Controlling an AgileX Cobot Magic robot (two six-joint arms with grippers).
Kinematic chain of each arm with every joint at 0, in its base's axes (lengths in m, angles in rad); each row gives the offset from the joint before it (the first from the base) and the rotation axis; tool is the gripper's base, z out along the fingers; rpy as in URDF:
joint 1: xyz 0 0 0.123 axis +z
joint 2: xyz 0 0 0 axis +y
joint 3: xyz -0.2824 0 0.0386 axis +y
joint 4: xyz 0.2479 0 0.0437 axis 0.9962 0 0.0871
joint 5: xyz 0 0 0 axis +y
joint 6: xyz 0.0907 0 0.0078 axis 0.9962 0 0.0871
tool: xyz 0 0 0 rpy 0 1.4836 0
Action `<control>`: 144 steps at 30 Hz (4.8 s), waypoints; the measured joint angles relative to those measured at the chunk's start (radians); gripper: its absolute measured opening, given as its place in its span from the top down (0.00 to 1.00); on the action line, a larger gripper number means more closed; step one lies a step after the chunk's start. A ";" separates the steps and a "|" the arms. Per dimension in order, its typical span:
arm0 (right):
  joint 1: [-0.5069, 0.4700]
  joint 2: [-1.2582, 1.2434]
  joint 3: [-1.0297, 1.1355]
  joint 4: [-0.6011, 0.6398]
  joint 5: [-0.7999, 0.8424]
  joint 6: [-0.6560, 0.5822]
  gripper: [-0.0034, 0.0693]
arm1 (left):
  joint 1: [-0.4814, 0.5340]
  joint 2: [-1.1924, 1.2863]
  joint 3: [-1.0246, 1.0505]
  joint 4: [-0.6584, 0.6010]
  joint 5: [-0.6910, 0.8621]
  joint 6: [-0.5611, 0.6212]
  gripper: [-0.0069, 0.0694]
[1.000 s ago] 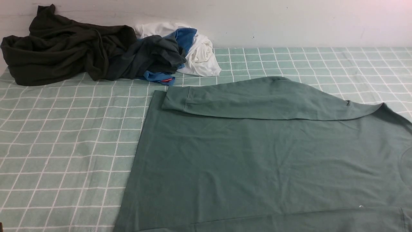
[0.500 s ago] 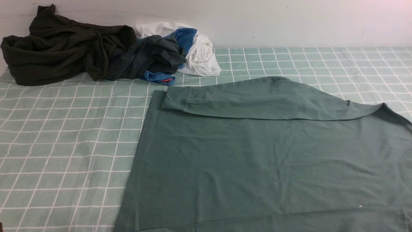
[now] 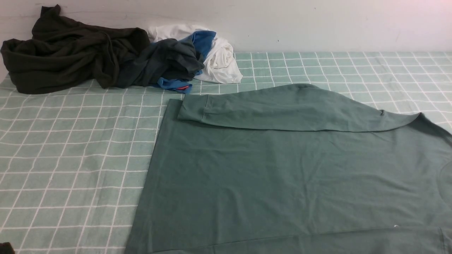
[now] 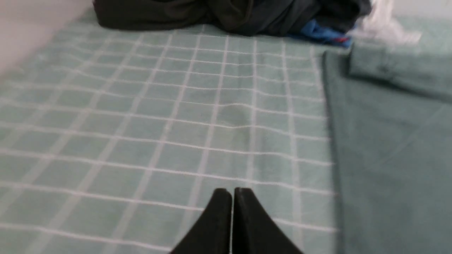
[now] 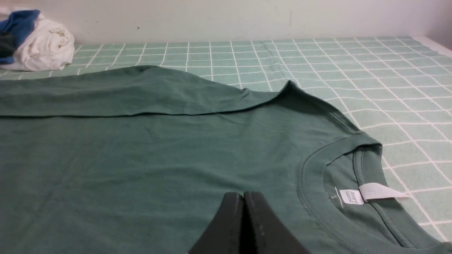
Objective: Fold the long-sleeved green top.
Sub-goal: Use the left arm to clamp the cuff closest to it, then use the left arm to drag and place the cuff at the centered position on the left edge of the fabric
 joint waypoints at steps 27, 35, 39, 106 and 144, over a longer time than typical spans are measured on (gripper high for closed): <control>0.000 0.021 -0.118 0.529 -0.056 0.111 0.97 | 0.000 0.142 -0.366 -0.412 0.167 0.324 0.91; 0.000 0.477 -0.516 0.349 0.148 -0.209 0.97 | -0.074 0.723 -0.840 -0.002 0.673 0.420 0.91; 0.057 0.716 -0.757 0.328 0.471 -0.302 0.97 | -0.282 0.950 -0.987 0.110 0.835 0.421 0.91; 0.081 1.462 -0.709 -0.159 0.461 0.185 0.49 | -0.680 1.728 -1.351 0.350 0.865 0.385 0.90; 0.032 1.478 -0.719 -0.216 0.393 0.246 0.96 | -0.680 1.729 -1.381 0.350 0.846 0.385 0.90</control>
